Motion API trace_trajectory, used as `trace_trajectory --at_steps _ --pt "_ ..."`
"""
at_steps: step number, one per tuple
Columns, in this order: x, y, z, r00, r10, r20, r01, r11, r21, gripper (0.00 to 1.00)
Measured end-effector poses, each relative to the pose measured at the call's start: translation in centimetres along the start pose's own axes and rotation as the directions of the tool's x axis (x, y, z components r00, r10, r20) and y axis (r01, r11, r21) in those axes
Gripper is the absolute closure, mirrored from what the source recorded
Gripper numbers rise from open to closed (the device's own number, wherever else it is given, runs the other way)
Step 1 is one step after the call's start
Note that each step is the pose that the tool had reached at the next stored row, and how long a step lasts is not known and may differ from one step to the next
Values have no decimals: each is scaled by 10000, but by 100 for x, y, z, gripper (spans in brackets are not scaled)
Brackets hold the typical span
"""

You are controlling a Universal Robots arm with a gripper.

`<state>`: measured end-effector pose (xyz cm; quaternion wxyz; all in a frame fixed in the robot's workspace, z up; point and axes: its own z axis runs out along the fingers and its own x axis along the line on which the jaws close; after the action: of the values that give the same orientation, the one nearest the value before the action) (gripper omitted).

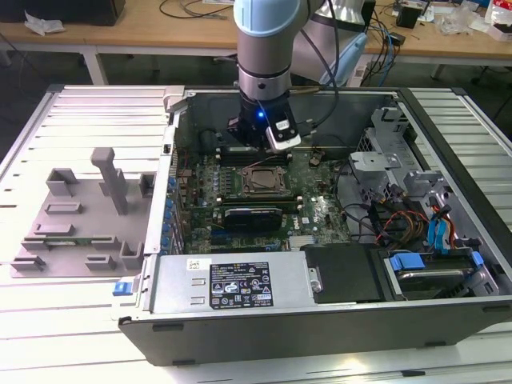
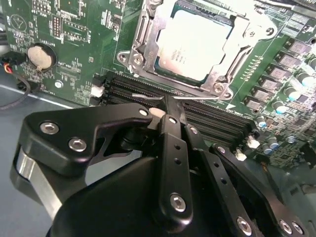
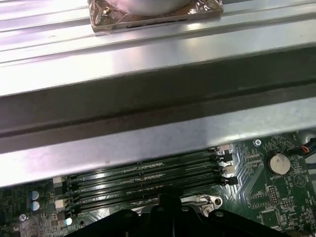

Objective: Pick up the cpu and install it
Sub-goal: 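Install the first cpu locking lever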

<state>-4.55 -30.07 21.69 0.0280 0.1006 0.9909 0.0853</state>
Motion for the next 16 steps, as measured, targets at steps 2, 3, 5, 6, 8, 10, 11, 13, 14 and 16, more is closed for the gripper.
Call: trace_trajectory --at_steps 2,3,5,6,8,10,11,13,14,16 --pt "-5 -5 34 9996 277 55 -277 9996 37 89" --pt "-4 -8 48 9991 416 83 -417 9991 55 89" --pt "-2 -7 70 9972 736 142 -737 9973 74 89" --pt "0 3 76 9963 847 163 -848 9964 76 89" --pt "5 28 84 9947 1015 194 -1016 9948 79 89" --pt "8 38 87 9938 1094 208 -1096 9939 82 89" --pt "9 44 89 9930 1157 220 -1159 9932 85 89" --pt "10 46 91 9919 1250 239 -1252 9921 90 89" --pt "10 46 93 9916 1267 243 -1270 9919 92 89" --pt "10 45 102 9908 1325 257 -1328 9911 103 89"
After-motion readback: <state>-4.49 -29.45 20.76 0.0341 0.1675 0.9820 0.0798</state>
